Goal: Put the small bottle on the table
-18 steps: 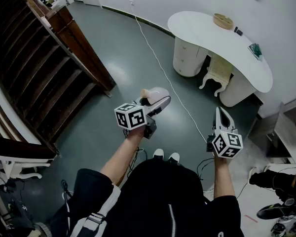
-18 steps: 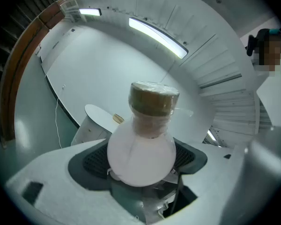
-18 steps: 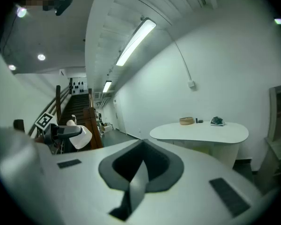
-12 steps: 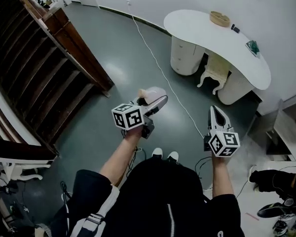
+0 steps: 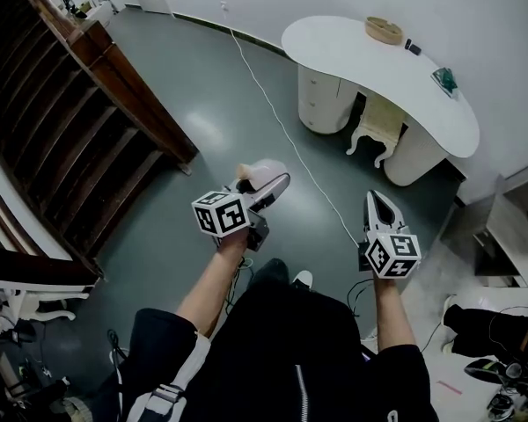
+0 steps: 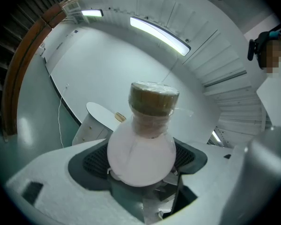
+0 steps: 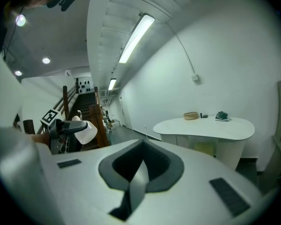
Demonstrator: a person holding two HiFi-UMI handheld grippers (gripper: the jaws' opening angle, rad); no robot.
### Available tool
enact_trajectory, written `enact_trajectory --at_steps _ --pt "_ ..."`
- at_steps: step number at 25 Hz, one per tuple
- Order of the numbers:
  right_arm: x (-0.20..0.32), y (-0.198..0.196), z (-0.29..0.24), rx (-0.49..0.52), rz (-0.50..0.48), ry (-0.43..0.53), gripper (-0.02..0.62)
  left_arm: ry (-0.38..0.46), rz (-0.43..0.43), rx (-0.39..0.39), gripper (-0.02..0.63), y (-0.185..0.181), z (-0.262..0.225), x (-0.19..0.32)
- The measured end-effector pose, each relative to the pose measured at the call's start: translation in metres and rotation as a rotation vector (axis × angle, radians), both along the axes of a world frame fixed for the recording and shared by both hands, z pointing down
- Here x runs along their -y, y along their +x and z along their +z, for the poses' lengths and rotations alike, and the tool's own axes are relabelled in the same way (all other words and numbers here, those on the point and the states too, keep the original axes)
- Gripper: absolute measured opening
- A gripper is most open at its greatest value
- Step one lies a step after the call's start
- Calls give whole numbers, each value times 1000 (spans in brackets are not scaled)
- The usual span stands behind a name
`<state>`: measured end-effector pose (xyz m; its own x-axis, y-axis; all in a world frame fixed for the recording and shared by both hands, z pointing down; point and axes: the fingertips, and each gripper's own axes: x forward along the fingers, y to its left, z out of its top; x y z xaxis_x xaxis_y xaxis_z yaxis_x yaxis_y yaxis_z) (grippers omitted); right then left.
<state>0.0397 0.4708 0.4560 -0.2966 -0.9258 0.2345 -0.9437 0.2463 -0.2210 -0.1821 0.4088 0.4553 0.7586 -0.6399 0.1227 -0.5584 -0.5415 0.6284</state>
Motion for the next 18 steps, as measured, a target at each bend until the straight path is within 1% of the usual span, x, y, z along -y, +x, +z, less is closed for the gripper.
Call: enact_trajectory --at_steps 4,9,14,18 --pt "8 9 5 5 -3 -15 2 -9 -9 2 396 7 5 7" --pt "34 19 10 4 -2 -20 2 -4 -9 0 396 16 7 38" --pt "77 23 19 -5 7 -35 2 -9 6 -8 396 24 15 88" --pt "130 25 24 -13 17 -45 2 -17 33 -11 396 30 23 144"
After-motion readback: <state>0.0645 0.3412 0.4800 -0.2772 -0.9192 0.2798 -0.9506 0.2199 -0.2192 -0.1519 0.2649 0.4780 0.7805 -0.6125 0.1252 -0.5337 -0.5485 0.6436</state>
